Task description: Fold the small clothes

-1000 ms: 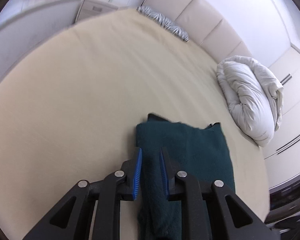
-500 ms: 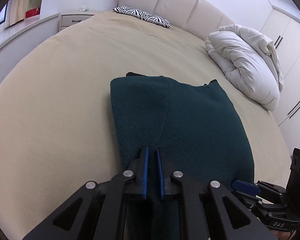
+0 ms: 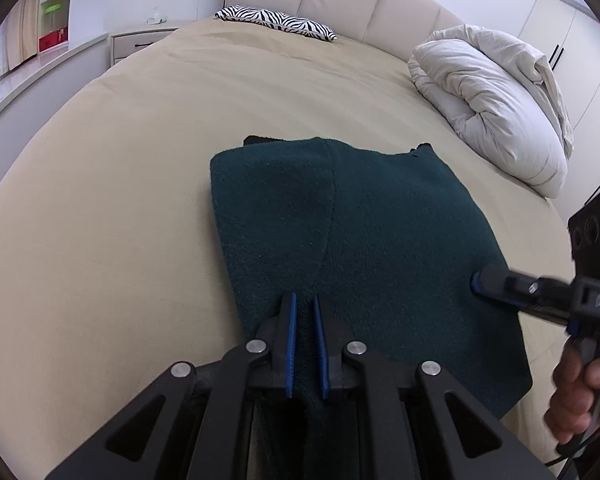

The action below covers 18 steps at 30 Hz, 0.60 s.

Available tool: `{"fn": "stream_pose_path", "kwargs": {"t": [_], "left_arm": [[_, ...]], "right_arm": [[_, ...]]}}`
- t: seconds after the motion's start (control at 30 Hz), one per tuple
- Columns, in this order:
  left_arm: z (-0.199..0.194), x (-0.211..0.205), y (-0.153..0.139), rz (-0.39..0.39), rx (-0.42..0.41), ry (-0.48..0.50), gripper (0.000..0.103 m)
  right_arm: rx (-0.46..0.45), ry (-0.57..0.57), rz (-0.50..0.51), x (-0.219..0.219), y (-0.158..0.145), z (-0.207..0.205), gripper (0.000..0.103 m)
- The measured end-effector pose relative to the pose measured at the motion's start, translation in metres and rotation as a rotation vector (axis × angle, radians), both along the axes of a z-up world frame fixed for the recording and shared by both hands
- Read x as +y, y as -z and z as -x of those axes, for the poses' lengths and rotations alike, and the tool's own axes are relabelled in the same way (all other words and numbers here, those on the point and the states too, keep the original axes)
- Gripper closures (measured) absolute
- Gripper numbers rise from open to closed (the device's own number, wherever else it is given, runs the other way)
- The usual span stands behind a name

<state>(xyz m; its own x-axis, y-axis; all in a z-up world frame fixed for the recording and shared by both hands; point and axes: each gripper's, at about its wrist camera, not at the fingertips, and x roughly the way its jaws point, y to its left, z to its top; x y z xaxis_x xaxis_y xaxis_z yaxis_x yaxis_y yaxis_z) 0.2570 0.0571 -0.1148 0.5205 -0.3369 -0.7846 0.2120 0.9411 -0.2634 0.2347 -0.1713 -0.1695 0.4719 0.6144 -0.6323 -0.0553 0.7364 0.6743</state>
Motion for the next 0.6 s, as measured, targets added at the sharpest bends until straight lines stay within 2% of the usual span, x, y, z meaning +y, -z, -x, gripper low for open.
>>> {"fn": "stream_pose_path", "kwargs": {"t": [0.27,0.33,0.37,0.47,0.6], "left_arm": [[-0.002,-0.005,0.0,-0.028,0.002,0.013,0.09],[-0.002,-0.007,0.0,-0.04,0.001,0.018,0.09],[-0.002,-0.008,0.0,-0.045,0.001,0.021,0.09],[-0.003,-0.011,0.0,-0.058,-0.002,0.026,0.09],[-0.004,-0.011,0.002,-0.053,0.001,0.023,0.09]], "right_arm": [[-0.031,0.0,0.004,0.001,-0.035,-0.035,0.074],[-0.003,0.019,-0.001,-0.002,-0.03,-0.052,0.062],[0.017,0.04,-0.013,-0.006,-0.023,-0.063,0.06],[0.045,0.11,-0.063,-0.026,-0.011,-0.084,0.063],[0.067,0.232,0.019,-0.056,-0.005,-0.09,0.061]]}}
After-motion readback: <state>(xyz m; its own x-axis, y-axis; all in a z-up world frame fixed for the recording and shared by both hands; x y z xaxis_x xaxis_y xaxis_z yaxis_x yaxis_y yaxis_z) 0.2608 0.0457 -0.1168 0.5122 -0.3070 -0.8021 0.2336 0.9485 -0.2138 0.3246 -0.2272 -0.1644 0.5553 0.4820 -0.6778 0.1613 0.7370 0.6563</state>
